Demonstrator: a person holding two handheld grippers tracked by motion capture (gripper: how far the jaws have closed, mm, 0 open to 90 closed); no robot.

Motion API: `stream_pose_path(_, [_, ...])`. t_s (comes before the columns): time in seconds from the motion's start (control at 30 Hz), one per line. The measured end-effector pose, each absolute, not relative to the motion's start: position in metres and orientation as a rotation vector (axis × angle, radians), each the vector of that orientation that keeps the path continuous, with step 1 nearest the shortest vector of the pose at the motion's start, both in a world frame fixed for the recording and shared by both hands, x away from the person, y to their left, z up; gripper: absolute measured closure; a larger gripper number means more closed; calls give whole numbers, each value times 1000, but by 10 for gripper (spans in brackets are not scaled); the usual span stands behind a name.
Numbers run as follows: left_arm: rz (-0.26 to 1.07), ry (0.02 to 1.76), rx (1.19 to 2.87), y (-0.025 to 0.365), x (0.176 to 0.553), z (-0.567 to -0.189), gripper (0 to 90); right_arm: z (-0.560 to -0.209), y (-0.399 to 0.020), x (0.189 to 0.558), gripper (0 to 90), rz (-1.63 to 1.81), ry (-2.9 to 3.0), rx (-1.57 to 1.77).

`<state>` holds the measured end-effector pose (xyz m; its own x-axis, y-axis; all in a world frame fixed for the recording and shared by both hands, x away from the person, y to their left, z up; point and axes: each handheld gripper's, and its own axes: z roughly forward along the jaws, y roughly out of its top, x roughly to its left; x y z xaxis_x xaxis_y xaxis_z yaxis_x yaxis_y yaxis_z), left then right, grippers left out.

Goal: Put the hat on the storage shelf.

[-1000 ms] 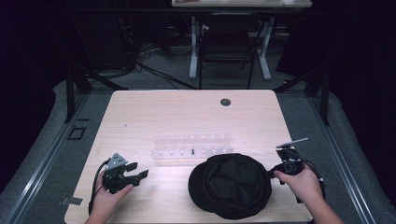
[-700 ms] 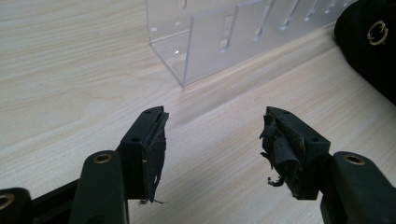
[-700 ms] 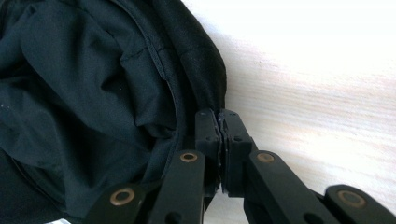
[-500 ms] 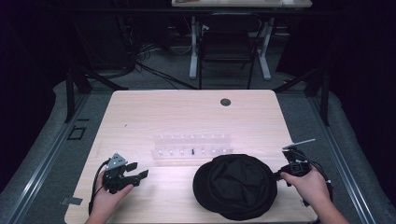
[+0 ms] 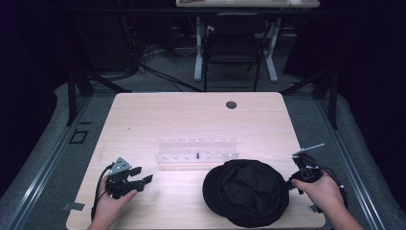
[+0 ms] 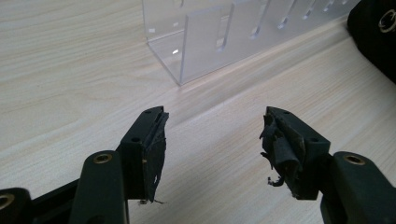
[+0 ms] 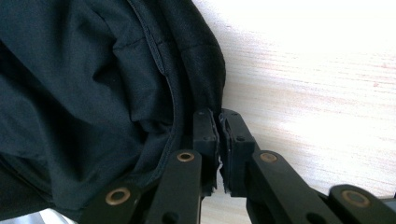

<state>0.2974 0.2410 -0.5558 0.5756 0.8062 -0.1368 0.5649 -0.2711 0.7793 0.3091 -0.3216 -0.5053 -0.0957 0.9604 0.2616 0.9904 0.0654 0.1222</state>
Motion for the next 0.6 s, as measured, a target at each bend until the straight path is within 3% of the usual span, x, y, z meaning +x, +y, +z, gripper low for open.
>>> stream_pose_path(0.6, [365,1094,1970,241,298,-556,399,-519,-315,319,807,-362,-2210,-2010])
